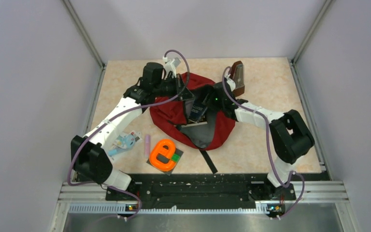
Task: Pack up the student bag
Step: Place the book in the student bag.
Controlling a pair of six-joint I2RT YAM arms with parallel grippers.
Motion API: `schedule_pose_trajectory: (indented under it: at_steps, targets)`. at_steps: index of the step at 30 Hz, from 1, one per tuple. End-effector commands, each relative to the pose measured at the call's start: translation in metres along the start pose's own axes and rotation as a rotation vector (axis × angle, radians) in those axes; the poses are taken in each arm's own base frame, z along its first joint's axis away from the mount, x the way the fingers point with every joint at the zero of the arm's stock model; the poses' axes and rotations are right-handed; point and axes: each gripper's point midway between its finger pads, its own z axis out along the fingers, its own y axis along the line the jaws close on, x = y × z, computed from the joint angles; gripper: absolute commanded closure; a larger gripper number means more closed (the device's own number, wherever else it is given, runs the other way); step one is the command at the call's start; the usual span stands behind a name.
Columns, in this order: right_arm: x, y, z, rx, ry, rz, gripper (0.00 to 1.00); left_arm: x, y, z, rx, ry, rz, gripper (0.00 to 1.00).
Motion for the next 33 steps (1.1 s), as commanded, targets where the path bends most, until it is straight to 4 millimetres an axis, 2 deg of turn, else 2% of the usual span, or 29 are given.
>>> schedule_pose_trajectory:
  at_steps: [1,3,7,10,16,19,22,25,27,29,32,33]
  targets:
    - [-0.017,0.040,-0.005,-0.086,-0.033,-0.127,0.45,-0.015,-0.005,-0.011,-0.023,-0.086,0.042,1.00]
    - [-0.021,0.038,-0.011,-0.083,-0.039,-0.160,0.28,-0.016,-0.003,-0.012,-0.034,-0.096,0.037,1.00]
    - [-0.020,0.038,-0.036,-0.109,-0.005,-0.267,0.21,-0.015,-0.004,-0.016,-0.027,-0.087,0.034,1.00]
    - [-0.025,0.047,-0.061,-0.168,-0.002,-0.345,0.19,-0.018,0.003,-0.021,-0.047,-0.094,0.020,1.00]
    - [-0.030,0.041,-0.118,-0.180,0.012,-0.423,0.15,-0.034,0.043,-0.039,-0.196,-0.168,-0.048,1.00]
    - [-0.037,0.033,-0.146,-0.154,-0.003,-0.455,0.08,-0.045,0.065,-0.050,-0.267,-0.220,-0.087,1.00]
    - [-0.051,0.011,-0.166,-0.050,-0.019,-0.485,0.03,-0.056,0.084,-0.060,-0.298,-0.262,-0.152,1.00]
    - [-0.060,-0.016,-0.173,0.045,-0.002,-0.490,0.01,-0.062,0.093,-0.062,-0.290,-0.274,-0.174,1.00]
    - [-0.065,-0.026,-0.174,0.076,-0.002,-0.485,0.01,-0.061,0.101,-0.061,-0.290,-0.259,-0.183,1.00]
    - [-0.069,-0.031,-0.173,0.094,-0.010,-0.484,0.01,-0.059,0.103,-0.059,-0.278,-0.238,-0.174,1.00]
    - [-0.069,-0.035,-0.170,0.116,-0.008,-0.464,0.01,-0.054,0.095,-0.055,-0.224,-0.196,-0.129,1.00]
    - [-0.067,-0.034,-0.169,0.111,-0.002,-0.456,0.01,-0.050,0.091,-0.053,-0.203,-0.179,-0.111,0.97]
